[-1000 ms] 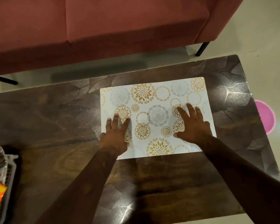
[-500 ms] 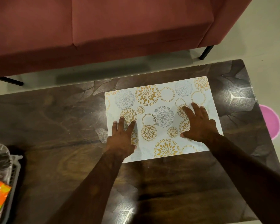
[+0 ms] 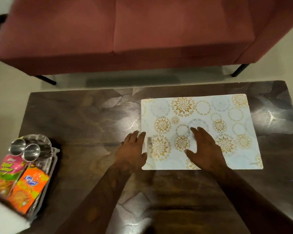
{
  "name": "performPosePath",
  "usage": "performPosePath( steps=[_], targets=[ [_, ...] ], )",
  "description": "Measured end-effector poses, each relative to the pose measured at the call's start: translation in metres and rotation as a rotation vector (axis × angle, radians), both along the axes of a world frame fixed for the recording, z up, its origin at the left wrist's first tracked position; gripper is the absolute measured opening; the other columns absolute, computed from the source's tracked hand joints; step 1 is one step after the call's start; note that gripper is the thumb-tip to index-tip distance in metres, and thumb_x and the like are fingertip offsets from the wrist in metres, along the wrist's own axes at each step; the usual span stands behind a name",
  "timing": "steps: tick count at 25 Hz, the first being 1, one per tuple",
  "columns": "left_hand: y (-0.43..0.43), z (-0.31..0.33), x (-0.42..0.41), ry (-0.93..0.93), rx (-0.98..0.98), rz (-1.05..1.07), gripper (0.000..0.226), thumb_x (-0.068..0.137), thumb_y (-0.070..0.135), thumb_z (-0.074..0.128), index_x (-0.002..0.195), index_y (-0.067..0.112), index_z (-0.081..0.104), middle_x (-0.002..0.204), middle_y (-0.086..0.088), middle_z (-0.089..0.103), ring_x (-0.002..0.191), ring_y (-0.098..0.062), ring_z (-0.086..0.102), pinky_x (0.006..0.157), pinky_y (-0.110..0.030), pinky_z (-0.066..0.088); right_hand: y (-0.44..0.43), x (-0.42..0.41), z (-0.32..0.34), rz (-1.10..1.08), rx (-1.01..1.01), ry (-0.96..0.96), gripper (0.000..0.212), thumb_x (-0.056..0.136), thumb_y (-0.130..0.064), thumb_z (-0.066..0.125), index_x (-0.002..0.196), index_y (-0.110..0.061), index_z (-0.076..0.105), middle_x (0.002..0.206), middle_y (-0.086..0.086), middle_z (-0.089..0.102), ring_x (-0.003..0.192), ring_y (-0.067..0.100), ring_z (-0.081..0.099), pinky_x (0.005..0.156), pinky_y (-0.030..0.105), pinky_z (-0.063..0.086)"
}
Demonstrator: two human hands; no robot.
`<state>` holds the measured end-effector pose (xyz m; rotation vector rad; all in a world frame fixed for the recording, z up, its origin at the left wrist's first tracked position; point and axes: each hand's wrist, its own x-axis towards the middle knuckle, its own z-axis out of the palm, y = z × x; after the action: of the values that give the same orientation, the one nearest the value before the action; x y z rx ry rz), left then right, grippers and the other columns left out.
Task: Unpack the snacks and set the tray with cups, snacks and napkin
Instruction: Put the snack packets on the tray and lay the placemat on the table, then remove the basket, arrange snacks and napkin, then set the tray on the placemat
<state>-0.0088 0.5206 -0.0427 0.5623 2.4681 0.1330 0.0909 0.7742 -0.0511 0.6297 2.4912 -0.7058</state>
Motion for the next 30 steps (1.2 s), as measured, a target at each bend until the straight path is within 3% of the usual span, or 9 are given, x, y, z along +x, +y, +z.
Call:
performPosePath(
  steps=[9,12,15,17,20,23,25,27,30],
  targets=[
    [-0.169,0.029,-0.006,-0.051,0.123,0.095,0.066,0.089,0.033,0.053,0.151,0.024,0.030,0.159,-0.005,0.030,0.145,-0.026,0.031,0.115,-0.042,0.034,-0.209,-0.038,0.027,0.034,-0.196,-0.016,0.070,0.096,-0.033,0.067,0.160,-0.031,0.039,0.161,-0.002,0.045,0.145,0.023,0.052,0.118,0.046,0.046],
    [-0.252,0.040,-0.014,-0.043,0.294,0.151,0.058,0.088,0.026,0.057,0.144,0.020,0.043,0.145,-0.006,0.047,0.132,-0.026,0.046,0.106,-0.037,0.040,-0.296,-0.056,0.025,0.025,-0.291,-0.033,0.057,0.095,-0.022,0.069,0.149,-0.027,0.053,0.147,-0.002,0.058,0.132,0.017,0.062,0.111,0.037,0.051],
    [-0.323,0.054,-0.023,-0.056,0.440,0.196,0.043,0.089,0.019,0.060,0.132,0.019,0.056,0.127,-0.003,0.061,0.116,-0.021,0.058,0.097,-0.035,0.046,-0.373,-0.069,0.020,-0.055,-0.382,-0.072,0.039,0.096,-0.011,0.068,0.134,-0.020,0.064,0.127,0.002,0.071,0.116,0.020,0.069,0.089,0.023,0.049],
    [-0.366,0.066,-0.031,-0.051,0.524,0.258,0.031,0.088,0.014,0.060,0.118,0.020,0.065,0.107,0.003,0.070,0.094,-0.016,0.066,0.085,-0.035,0.051,-0.416,-0.073,0.015,-0.158,-0.427,-0.075,0.027,0.095,-0.005,0.066,0.118,-0.018,0.070,0.109,0.009,0.076,0.102,0.028,0.074,0.082,0.028,0.054],
    [-0.444,0.071,-0.052,-0.032,0.634,0.478,0.020,0.090,0.010,0.061,0.102,0.024,0.070,0.086,0.005,0.073,0.076,-0.017,0.069,0.068,-0.034,0.056,-0.477,-0.079,0.009,-0.284,-0.528,-0.162,0.022,0.095,-0.003,0.065,0.115,-0.011,0.071,0.086,0.011,0.073,0.074,0.027,0.067,0.064,0.032,0.055],
    [-0.505,0.059,-0.070,0.026,0.789,0.891,0.022,0.091,0.002,0.055,0.093,0.018,0.069,0.075,-0.002,0.073,0.064,-0.020,0.068,0.055,-0.028,0.055,-0.503,-0.082,0.003,-0.375,-0.608,-0.247,0.022,0.100,-0.008,0.065,0.122,-0.008,0.069,0.091,0.011,0.074,0.080,0.023,0.067,0.061,0.024,0.045],
    [-0.543,0.038,-0.081,0.089,0.764,1.136,0.020,0.092,0.000,0.050,0.093,0.012,0.066,0.074,-0.008,0.069,0.064,-0.023,0.064,0.053,-0.025,0.049,-0.513,-0.084,0.000,-0.422,-0.652,-0.306,0.020,0.102,-0.015,0.064,0.122,-0.015,0.068,0.106,0.009,0.079,0.088,0.019,0.072,0.074,0.027,0.050],
    [-0.571,0.012,-0.084,-0.023,0.641,1.276,0.019,0.094,0.002,0.048,0.094,0.010,0.065,0.084,-0.015,0.069,0.073,-0.028,0.061,0.057,-0.027,0.045,-0.520,-0.084,-0.005,-0.436,-0.686,-0.350,0.020,0.102,-0.015,0.065,0.121,-0.020,0.066,0.113,0.006,0.080,0.092,0.019,0.075,0.081,0.031,0.052],
    [-0.584,-0.020,-0.072,-0.323,0.456,1.093,0.026,0.098,0.002,0.042,0.095,0.011,0.066,0.094,-0.017,0.072,0.074,-0.028,0.065,0.062,-0.031,0.046,-0.530,-0.082,-0.013,-0.417,-0.703,-0.377,0.021,0.100,-0.010,0.067,0.115,-0.024,0.064,0.101,0.001,0.078,0.088,0.018,0.075,0.078,0.031,0.055]
  ],
)
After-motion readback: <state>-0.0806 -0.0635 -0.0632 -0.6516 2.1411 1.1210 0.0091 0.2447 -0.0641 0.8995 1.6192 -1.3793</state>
